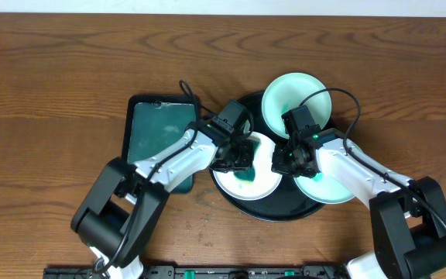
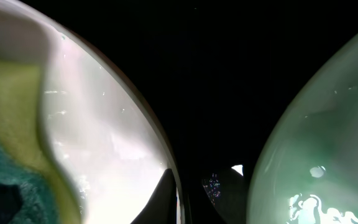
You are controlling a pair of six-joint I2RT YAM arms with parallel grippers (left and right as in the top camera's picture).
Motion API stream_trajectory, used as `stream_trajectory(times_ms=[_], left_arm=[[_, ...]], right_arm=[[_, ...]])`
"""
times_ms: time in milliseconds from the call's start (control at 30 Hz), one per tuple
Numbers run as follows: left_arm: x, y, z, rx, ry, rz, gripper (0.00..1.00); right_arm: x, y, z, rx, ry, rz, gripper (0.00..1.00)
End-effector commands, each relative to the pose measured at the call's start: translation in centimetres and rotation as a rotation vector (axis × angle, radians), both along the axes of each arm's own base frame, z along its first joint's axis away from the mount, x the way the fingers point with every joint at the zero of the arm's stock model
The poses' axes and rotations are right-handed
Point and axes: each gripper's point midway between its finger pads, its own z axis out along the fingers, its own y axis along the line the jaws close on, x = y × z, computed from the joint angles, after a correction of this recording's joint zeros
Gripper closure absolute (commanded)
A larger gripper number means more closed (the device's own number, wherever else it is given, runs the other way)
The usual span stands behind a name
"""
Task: Clean dirty plates on tray and stack at the side
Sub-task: 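Scrub the white plate surface with the sponge held in left gripper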
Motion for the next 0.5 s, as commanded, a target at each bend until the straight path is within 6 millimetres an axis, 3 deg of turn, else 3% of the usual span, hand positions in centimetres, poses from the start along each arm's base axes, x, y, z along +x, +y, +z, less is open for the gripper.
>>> stream_trajectory(times_ms=[0,100,233,333,467], left_arm=[[1.4,3.3,-1.2,0.143,-0.024,0.092,0.93],[2.9,8.0,-1.4,0.341,-0.078,0.158,0.93],[3.2,10.7,-1.5,0.433,-0.091,0.123,0.93],[3.1,9.7,-1.5,0.387,-0.083,0.096,0.93],[1.7,3.7,-0.7,0.090,-0.024,-0.002,0.92]], right_arm=[[-0.4,-0.8,-1.4,-0.041,0.031,-0.032,0.99],[-0.4,-0.8,-1.4,-0.040,0.031,-0.032,0.99],[-0.4,-0.8,-1.4,-0.038,0.032,-0.031,0.99],[-0.4,-0.8,-1.4,-0.037,0.032,-0.031,0.99],[-0.4,-0.8,-1.4,-0.038,0.032,-0.031,0.99]])
